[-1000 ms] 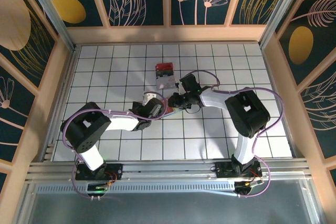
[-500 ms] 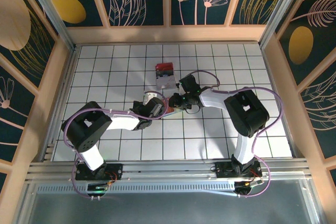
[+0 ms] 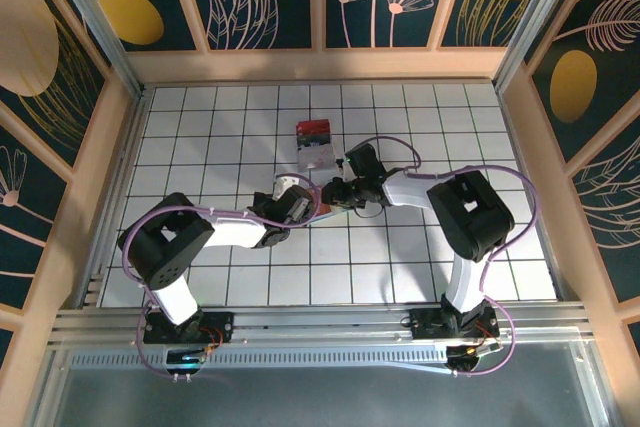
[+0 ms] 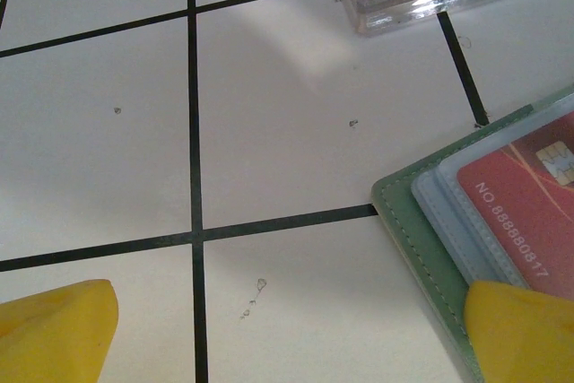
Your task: Take the credit cards out of the card holder
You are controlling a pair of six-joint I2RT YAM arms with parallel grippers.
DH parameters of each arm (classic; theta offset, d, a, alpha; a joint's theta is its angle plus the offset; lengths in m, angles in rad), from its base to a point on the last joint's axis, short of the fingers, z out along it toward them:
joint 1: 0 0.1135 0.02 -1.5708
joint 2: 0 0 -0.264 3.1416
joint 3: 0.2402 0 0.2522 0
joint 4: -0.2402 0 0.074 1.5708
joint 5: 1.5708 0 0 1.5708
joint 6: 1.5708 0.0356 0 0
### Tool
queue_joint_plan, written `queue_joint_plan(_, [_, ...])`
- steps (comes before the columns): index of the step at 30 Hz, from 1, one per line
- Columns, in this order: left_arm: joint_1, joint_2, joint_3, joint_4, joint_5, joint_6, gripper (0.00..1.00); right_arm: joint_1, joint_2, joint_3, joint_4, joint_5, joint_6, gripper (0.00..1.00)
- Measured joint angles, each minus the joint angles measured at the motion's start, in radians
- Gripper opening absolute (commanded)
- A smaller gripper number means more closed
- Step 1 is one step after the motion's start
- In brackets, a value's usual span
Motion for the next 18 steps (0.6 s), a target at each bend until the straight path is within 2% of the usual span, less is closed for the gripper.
queue_joint_plan(18, [0.001,0.005,0.012,-0.006,-0.007,0.051,0.99,-0.021,-0.036,-0.073,0.124,-0.126,0.041,0.21])
